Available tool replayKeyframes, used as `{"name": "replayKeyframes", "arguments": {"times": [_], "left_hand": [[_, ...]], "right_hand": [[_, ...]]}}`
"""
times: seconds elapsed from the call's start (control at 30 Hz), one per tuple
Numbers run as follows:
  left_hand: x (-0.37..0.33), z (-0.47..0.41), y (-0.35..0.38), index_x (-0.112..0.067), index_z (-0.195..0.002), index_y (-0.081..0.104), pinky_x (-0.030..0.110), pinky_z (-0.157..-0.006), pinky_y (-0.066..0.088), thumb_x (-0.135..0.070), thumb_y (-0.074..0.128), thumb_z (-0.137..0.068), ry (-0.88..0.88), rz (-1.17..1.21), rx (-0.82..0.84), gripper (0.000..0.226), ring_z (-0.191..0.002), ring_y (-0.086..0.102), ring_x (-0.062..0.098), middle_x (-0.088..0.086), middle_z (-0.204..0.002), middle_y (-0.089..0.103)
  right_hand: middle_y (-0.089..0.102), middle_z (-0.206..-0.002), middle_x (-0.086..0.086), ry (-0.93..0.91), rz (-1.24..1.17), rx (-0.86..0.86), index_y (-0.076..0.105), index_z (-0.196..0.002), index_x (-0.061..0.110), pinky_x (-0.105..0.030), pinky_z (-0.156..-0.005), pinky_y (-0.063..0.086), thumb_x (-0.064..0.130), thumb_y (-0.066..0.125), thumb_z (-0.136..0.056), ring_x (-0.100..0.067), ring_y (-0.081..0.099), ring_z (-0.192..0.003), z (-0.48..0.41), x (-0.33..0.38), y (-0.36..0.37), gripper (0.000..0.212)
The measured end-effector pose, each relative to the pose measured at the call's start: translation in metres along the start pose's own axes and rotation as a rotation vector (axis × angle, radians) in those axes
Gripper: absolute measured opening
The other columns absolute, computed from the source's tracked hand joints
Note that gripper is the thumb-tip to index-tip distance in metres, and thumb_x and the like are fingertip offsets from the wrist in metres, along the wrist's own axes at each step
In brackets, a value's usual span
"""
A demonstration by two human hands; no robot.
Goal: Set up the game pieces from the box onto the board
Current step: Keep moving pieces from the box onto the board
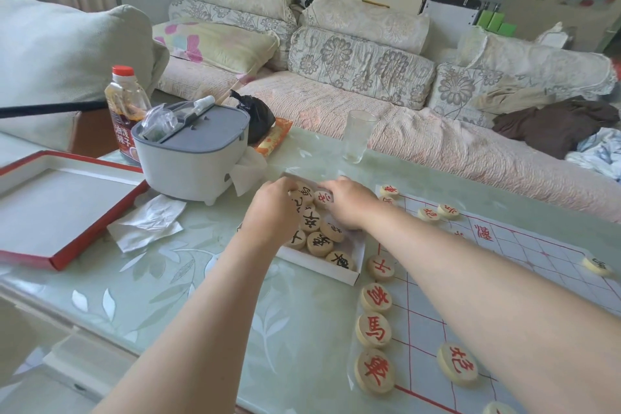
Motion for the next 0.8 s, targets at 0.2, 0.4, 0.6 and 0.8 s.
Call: {"name": "replayKeyframes", "arguments": {"times": [0.2,0.4,0.6,0.8], "left_hand": [[-0.009,0.001,0.002,-0.017,-0.128,0.054,0.025,-0.079,0.040,-0.002,0.045,-0.090,0.063,-0.033,0.003,0.042,-0.108,0.053,0.024,0.008,-0.119,0.055],[-0.007,0.001,0.004,-0.015,-0.131,0.053,0.024,-0.083,0.038,-0.005,0.046,-0.091,0.068,-0.055,0.019,0.041,-0.112,0.051,0.024,0.009,-0.121,0.055],[-0.015,0.003,0.010,-0.015,-0.128,0.053,0.026,-0.084,0.040,-0.006,0.046,-0.092,0.086,-0.084,0.039,0.038,-0.110,0.053,0.024,0.009,-0.120,0.055],[-0.024,0.004,0.017,-0.015,-0.128,0.054,0.024,-0.083,0.037,-0.005,0.045,-0.091,0.102,-0.073,0.047,0.039,-0.113,0.051,0.024,0.009,-0.122,0.055]], "right_hand": [[0.044,-0.128,-0.011,0.028,0.184,0.044,0.043,-0.142,0.039,-0.045,-0.096,0.042,0.026,0.045,-0.097,-0.037,0.048,-0.119,-0.005,0.007,0.010,0.047],[0.054,-0.127,-0.006,0.053,0.020,-0.040,0.055,-0.124,0.041,-0.037,-0.092,0.039,0.036,0.059,-0.093,-0.031,0.053,-0.117,-0.004,-0.002,0.010,0.032],[0.065,-0.118,-0.003,0.010,-0.005,-0.149,0.060,-0.109,0.037,-0.037,-0.093,0.036,0.051,0.054,-0.093,-0.026,0.052,-0.115,0.012,-0.011,0.006,0.022],[0.068,-0.111,0.004,-0.004,0.001,-0.201,0.062,-0.104,0.037,-0.038,-0.093,0.032,0.054,0.059,-0.090,-0.021,0.054,-0.113,0.011,-0.013,0.010,0.022]]}}
Point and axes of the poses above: each hand's wrist, its own z-axis away from the middle knuckle, its own y-axis out of the palm, x = y × z, the point moved 7 cm from there along -z, towards the middle knuckle
